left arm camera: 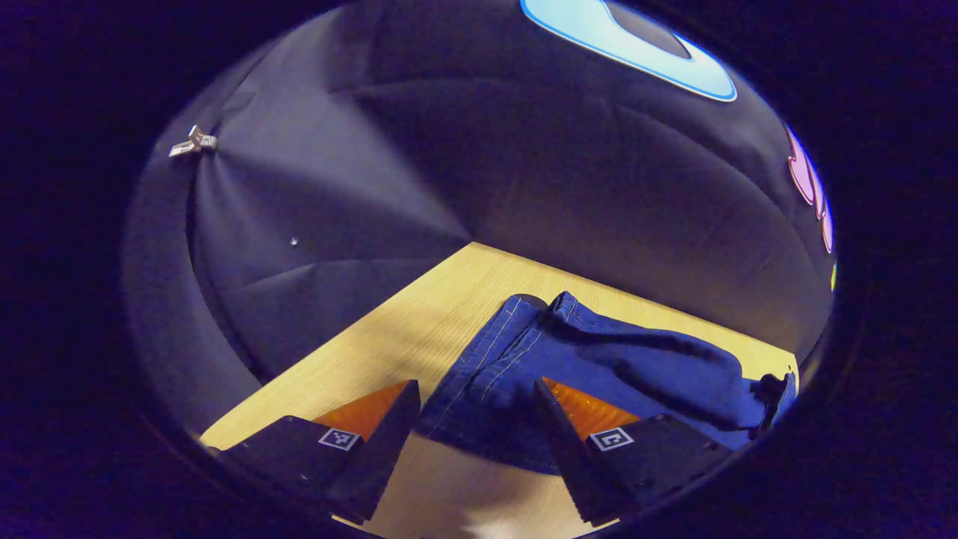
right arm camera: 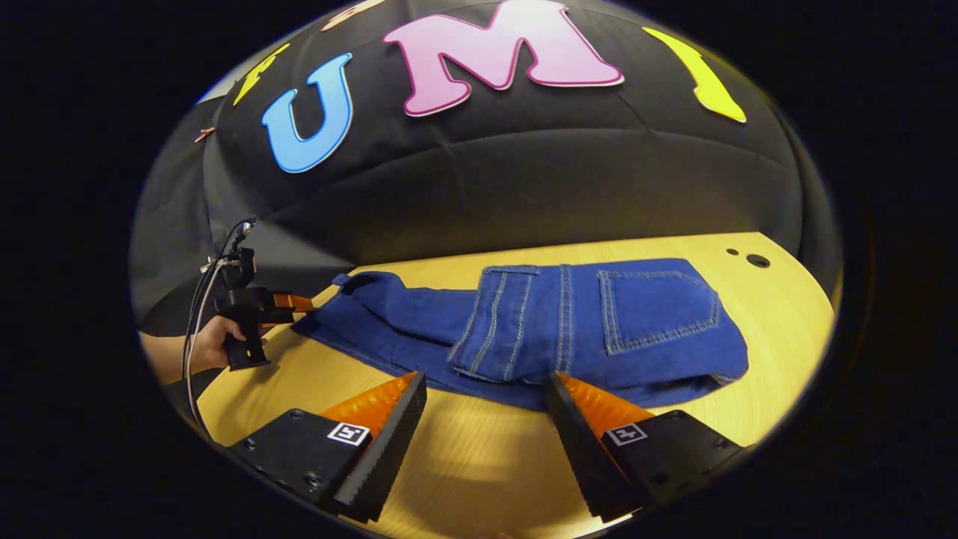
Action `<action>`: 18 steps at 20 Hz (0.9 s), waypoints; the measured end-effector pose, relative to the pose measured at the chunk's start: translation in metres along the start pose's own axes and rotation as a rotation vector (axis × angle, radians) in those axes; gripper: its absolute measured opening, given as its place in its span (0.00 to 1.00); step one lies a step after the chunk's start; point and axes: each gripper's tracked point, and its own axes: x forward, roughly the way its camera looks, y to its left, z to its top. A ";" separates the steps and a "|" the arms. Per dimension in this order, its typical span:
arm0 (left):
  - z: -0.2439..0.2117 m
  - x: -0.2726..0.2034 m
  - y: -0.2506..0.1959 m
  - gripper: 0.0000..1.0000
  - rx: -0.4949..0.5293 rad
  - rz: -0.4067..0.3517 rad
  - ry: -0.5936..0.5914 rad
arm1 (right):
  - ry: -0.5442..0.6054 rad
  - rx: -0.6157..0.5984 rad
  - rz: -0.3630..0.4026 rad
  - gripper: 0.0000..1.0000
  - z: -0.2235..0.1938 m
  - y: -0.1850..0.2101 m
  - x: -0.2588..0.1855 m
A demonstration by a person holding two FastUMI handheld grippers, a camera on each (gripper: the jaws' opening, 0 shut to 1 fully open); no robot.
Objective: Grasp the waist and the cuffs of the jeans and fold them to make the two legs overlap; first hold the waist and fold one-third of the jeans toward the cuffs, then hold the cuffs and fold the remaining one-third in the same direction to finish folding.
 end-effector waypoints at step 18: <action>0.004 -0.012 -0.023 0.06 -0.023 -0.113 0.039 | 0.086 -0.046 -0.015 0.98 -0.032 -0.021 -0.005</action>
